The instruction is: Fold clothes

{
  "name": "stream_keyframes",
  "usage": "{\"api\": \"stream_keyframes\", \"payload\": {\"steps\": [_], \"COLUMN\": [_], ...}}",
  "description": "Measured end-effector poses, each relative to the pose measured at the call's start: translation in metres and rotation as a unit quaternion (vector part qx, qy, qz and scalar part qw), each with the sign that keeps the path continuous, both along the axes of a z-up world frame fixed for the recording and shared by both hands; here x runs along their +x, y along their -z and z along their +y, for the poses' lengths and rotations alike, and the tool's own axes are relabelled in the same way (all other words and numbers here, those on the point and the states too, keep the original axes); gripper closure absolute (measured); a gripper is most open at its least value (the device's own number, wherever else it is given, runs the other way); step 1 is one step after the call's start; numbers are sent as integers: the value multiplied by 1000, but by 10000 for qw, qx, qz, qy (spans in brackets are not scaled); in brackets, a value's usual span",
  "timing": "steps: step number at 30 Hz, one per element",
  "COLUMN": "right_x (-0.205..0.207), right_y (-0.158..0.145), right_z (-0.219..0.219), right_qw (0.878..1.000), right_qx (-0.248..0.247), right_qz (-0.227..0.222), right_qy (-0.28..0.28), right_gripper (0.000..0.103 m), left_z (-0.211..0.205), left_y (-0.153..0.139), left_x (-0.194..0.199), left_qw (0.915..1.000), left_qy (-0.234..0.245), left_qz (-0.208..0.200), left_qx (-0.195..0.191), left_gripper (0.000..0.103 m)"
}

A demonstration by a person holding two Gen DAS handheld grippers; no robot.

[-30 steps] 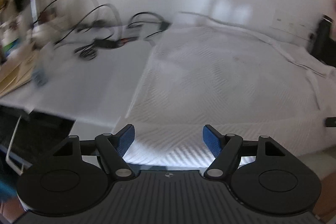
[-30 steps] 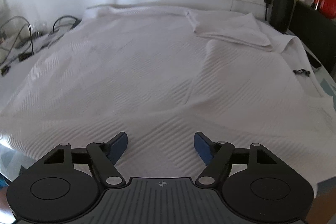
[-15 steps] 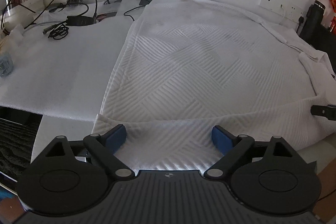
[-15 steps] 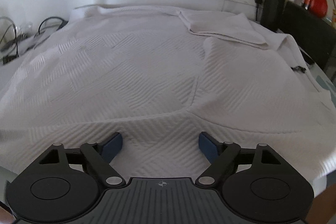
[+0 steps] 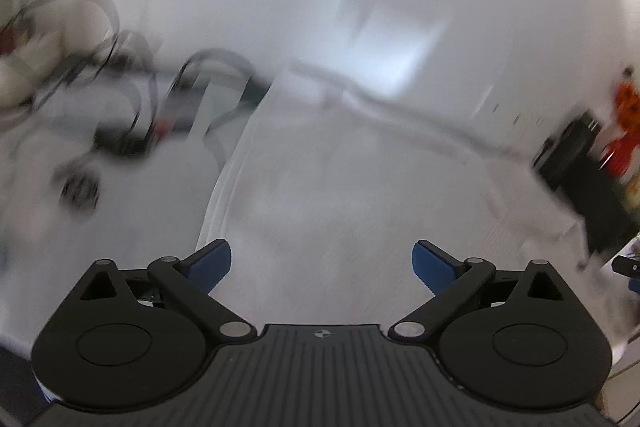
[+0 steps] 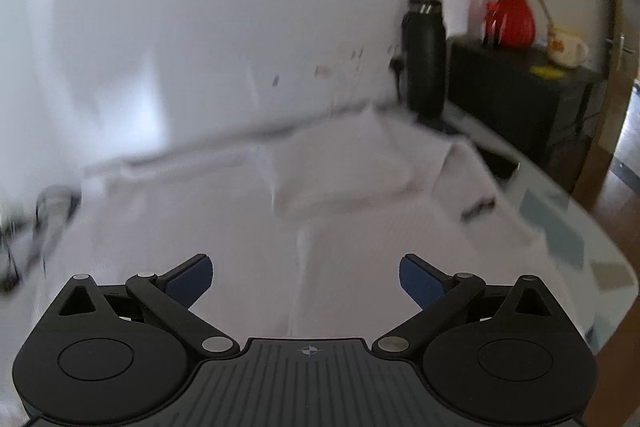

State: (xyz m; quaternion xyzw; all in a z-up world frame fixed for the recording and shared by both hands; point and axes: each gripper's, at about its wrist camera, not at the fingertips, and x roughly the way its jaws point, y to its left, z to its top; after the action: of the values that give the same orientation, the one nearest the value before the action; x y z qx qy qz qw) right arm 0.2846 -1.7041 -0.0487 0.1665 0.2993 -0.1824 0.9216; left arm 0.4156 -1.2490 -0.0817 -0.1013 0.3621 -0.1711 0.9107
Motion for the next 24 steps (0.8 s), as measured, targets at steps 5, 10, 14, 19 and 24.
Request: {"api": "stream_keyframes", "payload": {"steps": [5, 10, 14, 19, 24], "right_x": [36, 90, 126, 180, 221], "right_y": [-34, -31, -3, 62, 98], "right_z": [-32, -63, -99, -141, -172], "right_qw": [9979, 9958, 9983, 9980, 9971], "right_qx": [-533, -876, -539, -471, -405], "right_qz": [-312, -250, -227, 376, 640], "right_qy": [205, -45, -34, -213, 69], "right_gripper": [3, 3, 3, 10, 12], "left_z": [-12, -45, -80, -115, -144], "left_y": [-30, -31, -14, 24, 57], "left_x": [42, 100, 156, 227, 295], "left_qw": [9994, 9996, 9976, 9933, 9861], "left_qy": [-98, -277, -470, -706, -978], "left_qz": [-304, -72, 430, 900, 1327], "left_qx": [97, -2, -263, -133, -224], "left_gripper": [1, 1, 1, 1, 1]}}
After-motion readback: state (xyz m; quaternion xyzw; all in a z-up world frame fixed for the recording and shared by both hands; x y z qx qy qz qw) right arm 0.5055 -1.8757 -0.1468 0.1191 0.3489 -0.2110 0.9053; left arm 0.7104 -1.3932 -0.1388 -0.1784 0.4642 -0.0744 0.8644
